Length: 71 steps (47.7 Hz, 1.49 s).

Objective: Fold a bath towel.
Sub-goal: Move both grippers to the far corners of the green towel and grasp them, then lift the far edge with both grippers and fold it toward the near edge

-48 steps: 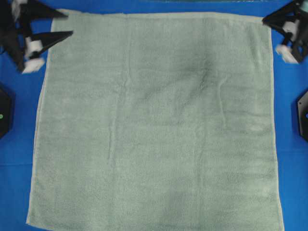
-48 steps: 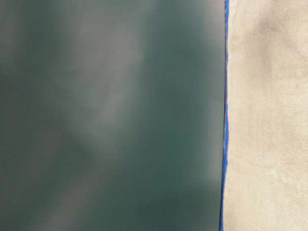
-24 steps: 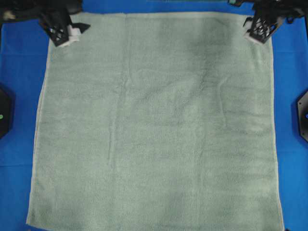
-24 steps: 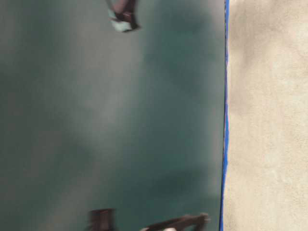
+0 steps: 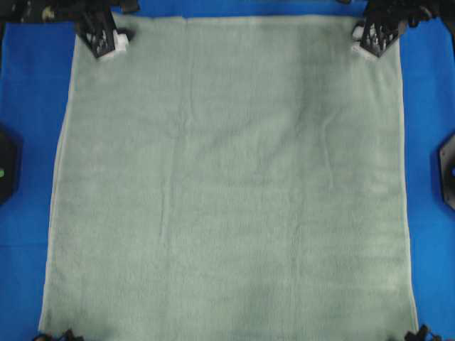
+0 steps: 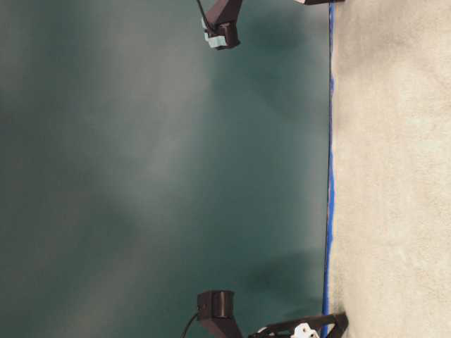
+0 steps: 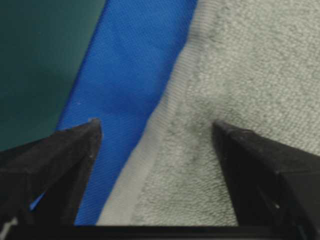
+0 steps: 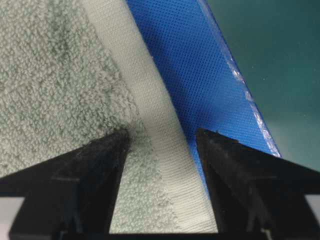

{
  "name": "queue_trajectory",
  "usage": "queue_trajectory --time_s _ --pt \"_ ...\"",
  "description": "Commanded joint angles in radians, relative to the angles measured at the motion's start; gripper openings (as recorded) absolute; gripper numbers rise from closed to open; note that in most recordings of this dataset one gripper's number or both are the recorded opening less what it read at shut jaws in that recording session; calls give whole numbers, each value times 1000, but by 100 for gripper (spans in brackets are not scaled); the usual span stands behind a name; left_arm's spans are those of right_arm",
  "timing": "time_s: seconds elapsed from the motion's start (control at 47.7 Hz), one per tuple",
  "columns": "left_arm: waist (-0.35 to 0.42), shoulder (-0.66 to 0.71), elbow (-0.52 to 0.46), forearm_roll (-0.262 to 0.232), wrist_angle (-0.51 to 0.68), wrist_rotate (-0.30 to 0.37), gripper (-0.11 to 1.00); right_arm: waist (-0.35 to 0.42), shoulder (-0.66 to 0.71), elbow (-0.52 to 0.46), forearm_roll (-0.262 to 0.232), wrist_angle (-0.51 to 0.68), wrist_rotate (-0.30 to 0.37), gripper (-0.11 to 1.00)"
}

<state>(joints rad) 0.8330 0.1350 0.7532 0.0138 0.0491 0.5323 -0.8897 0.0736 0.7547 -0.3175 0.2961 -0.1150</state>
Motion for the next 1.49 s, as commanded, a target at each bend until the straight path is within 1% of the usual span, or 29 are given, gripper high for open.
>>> queue_trajectory --time_s 0.0,0.063,0.105,0.252,0.273,0.357,0.504,0.567,0.629,0.713,0.818,0.881,1.007,1.091,1.154,1.175,1.217,1.28,1.301,1.343,1.364,1.469 --pt "-14 17 5 2 17 -5 84 -11 15 12 -2 -9 -2 60" --pt "-35 15 11 2 31 -5 76 -12 15 23 -2 -14 -2 56" --pt "-52 15 15 3 43 3 68 -12 15 29 -2 -15 -2 51" --pt "-87 11 20 3 89 6 30 -11 11 40 6 6 -2 12" --pt "-89 9 17 3 103 2 24 -11 9 41 8 12 -2 8" --pt "-87 -5 9 3 144 -8 6 -8 3 40 15 40 0 8" --pt "-87 -81 -18 3 235 -3 5 -2 -63 38 26 77 17 8" --pt "-89 -130 -32 3 278 0 5 6 -115 38 28 87 21 8" --pt "-89 -196 -54 3 339 0 5 20 -196 35 35 106 31 8" --pt "-94 -275 -80 3 422 -2 5 54 -313 35 38 147 44 8" --pt "-106 -370 -86 3 508 -3 5 100 -431 41 38 201 61 8" --pt "-117 -414 -78 3 534 -11 5 135 -494 54 41 230 78 8" --pt "-173 -477 -35 -2 555 -31 5 193 -563 95 52 259 120 8" --pt "-239 -503 5 -11 560 -77 5 252 -589 120 80 293 161 8" --pt "-296 -525 32 -12 565 -146 5 311 -604 133 106 324 195 8" --pt "-328 -535 44 -11 569 -198 5 336 -609 138 115 334 206 8" --pt "-374 -551 64 -15 575 -222 5 388 -617 150 133 351 232 8" --pt "-465 -574 100 -21 575 -268 5 477 -629 170 163 368 279 8" --pt "-497 -580 110 -21 572 -291 5 526 -635 179 181 373 305 8" --pt "-558 -591 130 -21 568 -353 5 591 -640 192 202 377 344 8" --pt "-603 -595 144 -21 565 -407 5 626 -641 198 213 379 364 8" --pt "-773 -606 179 -20 546 -603 5 807 -643 218 256 377 482 8"
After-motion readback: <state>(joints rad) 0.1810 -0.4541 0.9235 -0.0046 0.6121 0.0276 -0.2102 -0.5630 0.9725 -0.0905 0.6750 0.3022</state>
